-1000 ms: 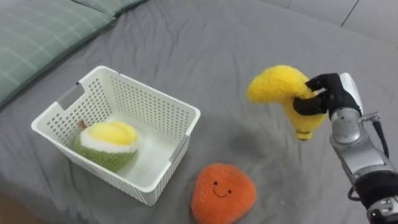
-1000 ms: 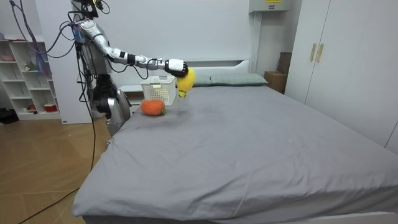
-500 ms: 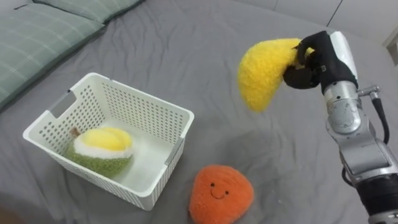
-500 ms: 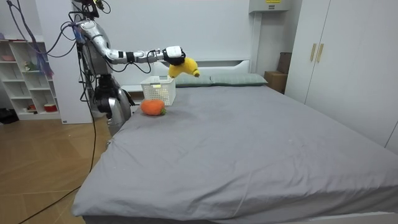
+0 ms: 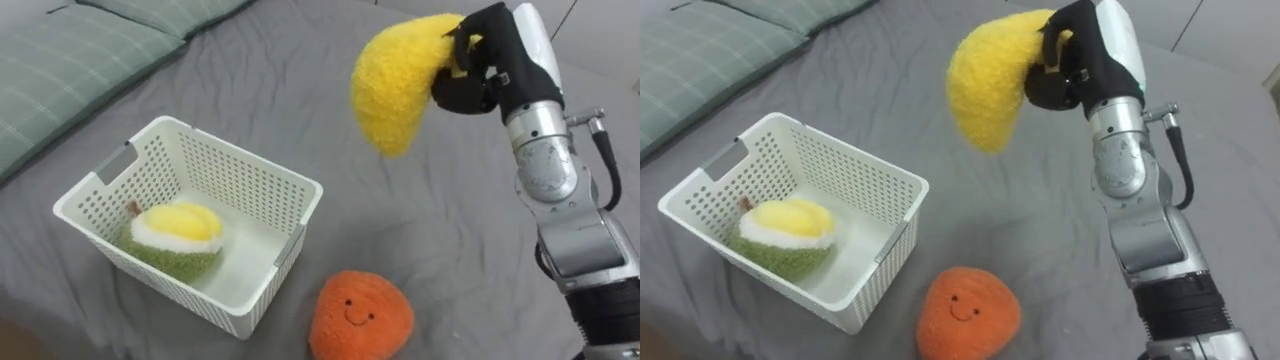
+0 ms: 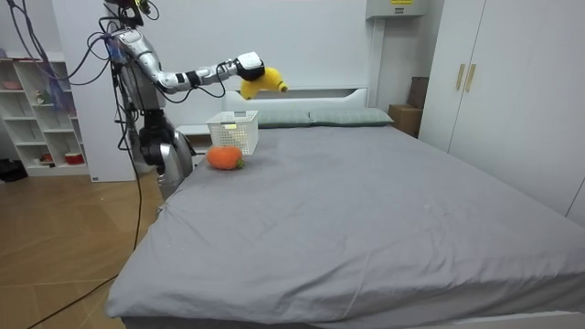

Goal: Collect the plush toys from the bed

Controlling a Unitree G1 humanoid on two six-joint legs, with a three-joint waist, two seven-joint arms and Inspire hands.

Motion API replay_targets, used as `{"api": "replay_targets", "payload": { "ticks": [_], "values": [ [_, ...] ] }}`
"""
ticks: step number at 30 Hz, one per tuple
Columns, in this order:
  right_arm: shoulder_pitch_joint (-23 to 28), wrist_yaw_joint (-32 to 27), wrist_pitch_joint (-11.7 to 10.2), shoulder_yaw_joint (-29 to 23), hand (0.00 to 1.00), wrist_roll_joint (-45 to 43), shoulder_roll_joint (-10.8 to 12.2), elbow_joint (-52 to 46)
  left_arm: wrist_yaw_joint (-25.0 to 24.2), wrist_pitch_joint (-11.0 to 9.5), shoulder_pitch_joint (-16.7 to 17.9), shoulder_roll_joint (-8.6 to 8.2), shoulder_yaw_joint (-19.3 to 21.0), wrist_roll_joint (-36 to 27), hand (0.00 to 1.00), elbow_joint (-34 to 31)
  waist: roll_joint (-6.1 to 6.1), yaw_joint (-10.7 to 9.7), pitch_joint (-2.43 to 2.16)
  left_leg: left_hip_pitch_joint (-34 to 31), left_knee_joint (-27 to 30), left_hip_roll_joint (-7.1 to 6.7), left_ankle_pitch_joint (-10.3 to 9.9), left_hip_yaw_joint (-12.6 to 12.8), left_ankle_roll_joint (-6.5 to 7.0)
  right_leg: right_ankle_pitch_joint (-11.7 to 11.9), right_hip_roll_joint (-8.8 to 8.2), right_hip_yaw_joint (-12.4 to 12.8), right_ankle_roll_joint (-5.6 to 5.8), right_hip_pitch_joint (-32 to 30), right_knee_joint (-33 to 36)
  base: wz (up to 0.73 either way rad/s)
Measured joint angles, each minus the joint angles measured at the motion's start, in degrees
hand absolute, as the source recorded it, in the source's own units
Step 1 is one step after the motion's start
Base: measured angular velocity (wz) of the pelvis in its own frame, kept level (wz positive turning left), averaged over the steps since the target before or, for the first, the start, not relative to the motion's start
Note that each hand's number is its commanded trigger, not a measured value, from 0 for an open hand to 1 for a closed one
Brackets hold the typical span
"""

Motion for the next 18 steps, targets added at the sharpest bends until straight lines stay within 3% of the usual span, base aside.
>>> {"api": "replay_targets", "payload": {
  "ticks": [8,10,12,18],
  "values": [
    [-0.19,2.02,1.25,4.95,1.0,-1.87,1.83,-1.29,0.02,1.07,-0.05,0.06,-0.39,1.55,0.0,0.15,-0.91,1.93,-0.42,-0.26,0.25,-0.17,0.17,-1.68,-0.16,-0.02,0.03,-1.33,0.03,0.53,0.02,0.1],
    [-0.26,2.19,1.78,6.45,1.0,-4.84,3.25,-2.25,0.0,1.2,-0.47,0.04,-0.41,3.76,0.0,1.33,-0.96,3.33,-0.37,-0.44,0.48,-0.22,0.14,-1.94,-0.15,-0.02,-0.02,-2.09,0.03,0.59,0.02,0.09],
    [-0.87,2.64,2.08,7.21,1.0,-6.58,4.63,-2.31,0.0,1.58,-0.56,0.04,-0.52,4.95,0.0,1.47,-1.16,3.49,-0.25,-0.96,0.71,-0.48,0.15,-2.92,-0.14,-0.03,-0.14,-2.77,0.04,0.55,0.01,0.19],
    [-1.45,3.72,2.82,10.84,1.0,-7.16,7.82,-2.32,-0.03,2.83,-0.97,-0.51,-0.8,6.1,0.0,0.89,-1.35,6.47,0.14,-2.05,1.17,-1.02,0.3,-4.3,0.06,-0.28,-0.39,-2.73,0.41,-0.08,-0.06,0.15]
  ]
}}
